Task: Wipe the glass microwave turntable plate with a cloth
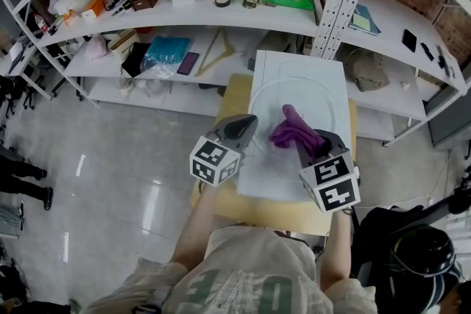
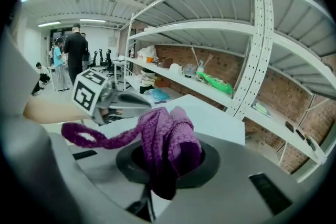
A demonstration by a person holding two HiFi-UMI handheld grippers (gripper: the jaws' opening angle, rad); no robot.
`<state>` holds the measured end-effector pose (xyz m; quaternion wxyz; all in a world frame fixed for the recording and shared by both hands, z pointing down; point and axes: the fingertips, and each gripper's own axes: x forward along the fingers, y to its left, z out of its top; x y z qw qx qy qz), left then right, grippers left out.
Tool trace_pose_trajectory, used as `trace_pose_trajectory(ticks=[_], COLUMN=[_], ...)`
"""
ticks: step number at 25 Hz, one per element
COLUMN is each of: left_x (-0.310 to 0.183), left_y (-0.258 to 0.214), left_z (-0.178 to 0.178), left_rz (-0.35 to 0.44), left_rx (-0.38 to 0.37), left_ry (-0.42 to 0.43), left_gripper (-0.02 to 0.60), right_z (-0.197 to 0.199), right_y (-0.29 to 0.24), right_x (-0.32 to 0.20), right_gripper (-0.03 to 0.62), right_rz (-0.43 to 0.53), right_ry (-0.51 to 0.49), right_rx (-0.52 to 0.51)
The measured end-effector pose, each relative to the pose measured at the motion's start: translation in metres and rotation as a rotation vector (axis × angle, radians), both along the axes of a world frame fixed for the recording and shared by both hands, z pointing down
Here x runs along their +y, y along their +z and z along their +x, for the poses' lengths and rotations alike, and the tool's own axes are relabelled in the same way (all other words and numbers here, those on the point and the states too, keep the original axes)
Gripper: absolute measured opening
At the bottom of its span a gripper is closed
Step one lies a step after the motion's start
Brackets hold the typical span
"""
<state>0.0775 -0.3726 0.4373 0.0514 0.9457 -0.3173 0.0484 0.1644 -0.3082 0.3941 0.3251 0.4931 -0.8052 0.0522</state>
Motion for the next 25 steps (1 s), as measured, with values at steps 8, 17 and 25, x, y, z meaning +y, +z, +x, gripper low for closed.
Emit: trace_pose_trajectory(ticks=[8, 17, 25], left_x=[0.0, 0.001, 0.001], left_y=[0.001, 0.0, 0.0], left_z=[0.001, 0.0, -0.001], left_rz=[0.001, 0.002, 0.001], left_rx=[0.004, 0.009, 0.009], left_ry=[0.001, -0.006, -0.009], left_gripper=[-0.003, -0.003, -0.003], right_z=[0.057, 0.064, 0.058], right_y=[-0.006, 0.015, 0.018], right_x=[-0.102, -0.116, -0.104], right_gripper=[0.051, 0.051, 0.051], right_rz=[0.075, 0.015, -0.011], right_ry=[0.167, 0.163, 0.137], right_rx=[0.059, 0.101, 0.096])
